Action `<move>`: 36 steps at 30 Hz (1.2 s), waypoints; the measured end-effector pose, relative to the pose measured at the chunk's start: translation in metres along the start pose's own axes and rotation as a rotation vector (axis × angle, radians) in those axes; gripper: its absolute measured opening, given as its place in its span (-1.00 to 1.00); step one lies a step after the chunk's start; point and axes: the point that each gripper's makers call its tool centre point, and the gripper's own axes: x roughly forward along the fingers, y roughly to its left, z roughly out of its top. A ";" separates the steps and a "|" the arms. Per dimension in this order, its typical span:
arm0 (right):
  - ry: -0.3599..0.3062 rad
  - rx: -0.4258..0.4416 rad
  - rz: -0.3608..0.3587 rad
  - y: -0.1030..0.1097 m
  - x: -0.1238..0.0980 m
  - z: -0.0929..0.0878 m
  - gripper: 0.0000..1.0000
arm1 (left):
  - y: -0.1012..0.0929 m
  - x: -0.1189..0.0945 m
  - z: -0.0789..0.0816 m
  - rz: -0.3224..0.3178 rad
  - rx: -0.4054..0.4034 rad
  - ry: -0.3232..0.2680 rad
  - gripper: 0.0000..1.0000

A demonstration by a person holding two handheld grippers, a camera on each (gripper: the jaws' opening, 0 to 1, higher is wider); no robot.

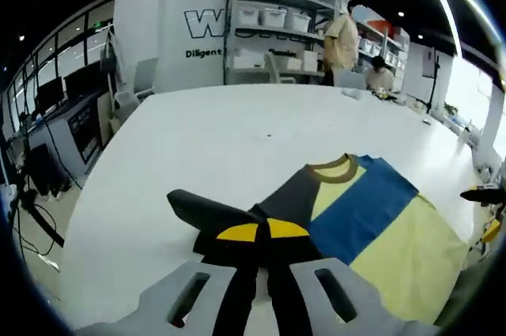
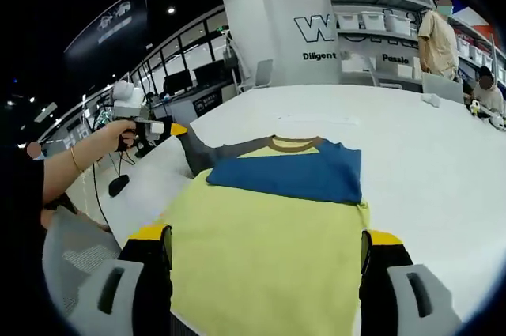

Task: Fold the garment on the visible template until the final outline fits inside the template.

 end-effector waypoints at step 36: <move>0.052 -0.022 -0.025 -0.006 -0.005 -0.012 0.98 | -0.157 0.081 -0.078 -0.268 0.272 0.186 -0.79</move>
